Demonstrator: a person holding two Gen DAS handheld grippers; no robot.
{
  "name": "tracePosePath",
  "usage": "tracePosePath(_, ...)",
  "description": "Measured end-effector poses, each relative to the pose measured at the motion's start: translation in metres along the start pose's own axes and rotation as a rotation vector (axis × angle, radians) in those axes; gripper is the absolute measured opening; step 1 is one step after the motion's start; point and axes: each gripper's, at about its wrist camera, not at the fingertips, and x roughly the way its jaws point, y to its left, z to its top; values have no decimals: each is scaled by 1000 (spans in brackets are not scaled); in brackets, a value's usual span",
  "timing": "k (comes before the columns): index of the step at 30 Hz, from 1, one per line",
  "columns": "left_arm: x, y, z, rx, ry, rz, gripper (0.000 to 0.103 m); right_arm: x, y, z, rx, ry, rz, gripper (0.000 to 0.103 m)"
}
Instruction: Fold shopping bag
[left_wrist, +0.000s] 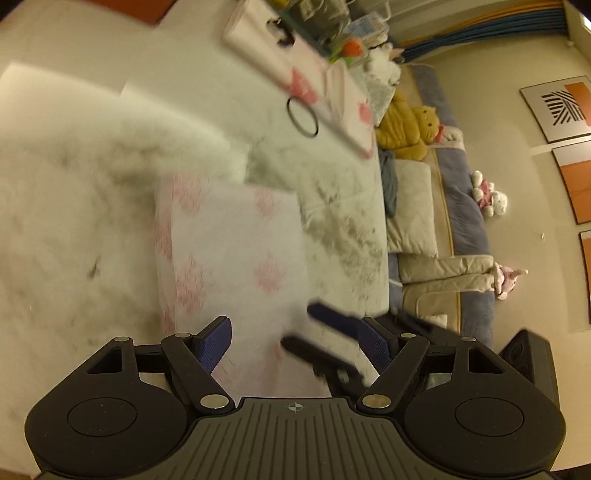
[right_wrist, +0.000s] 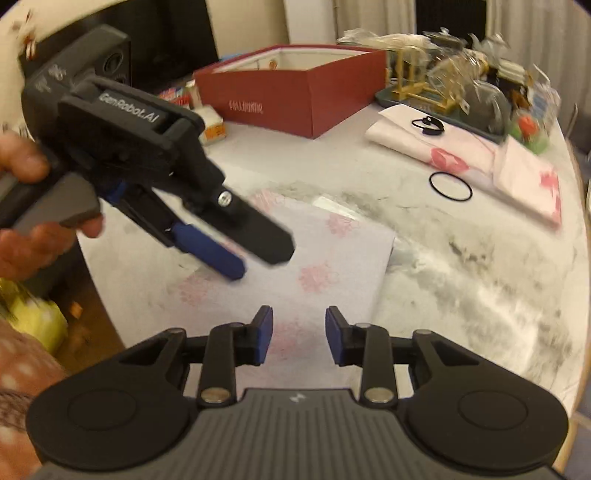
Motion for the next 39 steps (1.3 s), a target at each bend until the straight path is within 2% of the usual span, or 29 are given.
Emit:
tracePosePath(3, 11, -3, -10, 47, 65, 50, 75, 10, -2, -5, -33, 40, -24, 32)
tracePosePath(10, 14, -14, 10, 181, 27, 115, 75, 6, 3, -14, -71, 129, 11, 38)
tracePosePath(11, 15, -16, 15, 194, 26, 123, 75, 4, 7, -15, -67, 144, 32, 42)
tracePosePath(13, 15, -20, 24, 223, 25, 141, 75, -1, 13, -17, -46, 162, 90, 43)
tracePosePath(15, 13, -25, 30, 258, 25, 169, 75, -7, 13, -16, 9, 150, 119, 43)
tracePosePath(18, 1, -36, 32, 304, 9, 178, 75, -21, -7, -11, 150, 65, 121, 42)
tracePosePath(21, -9, -50, 24, 354, 26, 164, 75, -22, -22, -3, 171, 19, 28, 41)
tracePosePath(24, -10, -61, 8, 402, 70, 179, 75, -11, -36, 6, 158, 17, -68, 39)
tracePosePath(28, 7, -59, -16, 464, 170, 192, 75, 7, -53, 14, 165, 29, -84, 38)
tracePosePath(29, 12, -57, -20, 481, 183, 217, 75, 12, -55, 13, 150, 44, -79, 37)
tracePosePath(33, 7, -54, -15, 529, 157, 280, 75, 14, -46, 6, 65, 100, -124, 37)
tracePosePath(37, -4, -48, 3, 544, 133, 348, 75, 8, -41, -3, 109, 136, -109, 38)
tracePosePath(39, -13, -48, 8, 533, 121, 324, 75, 1, -41, -10, 154, 116, -104, 38)
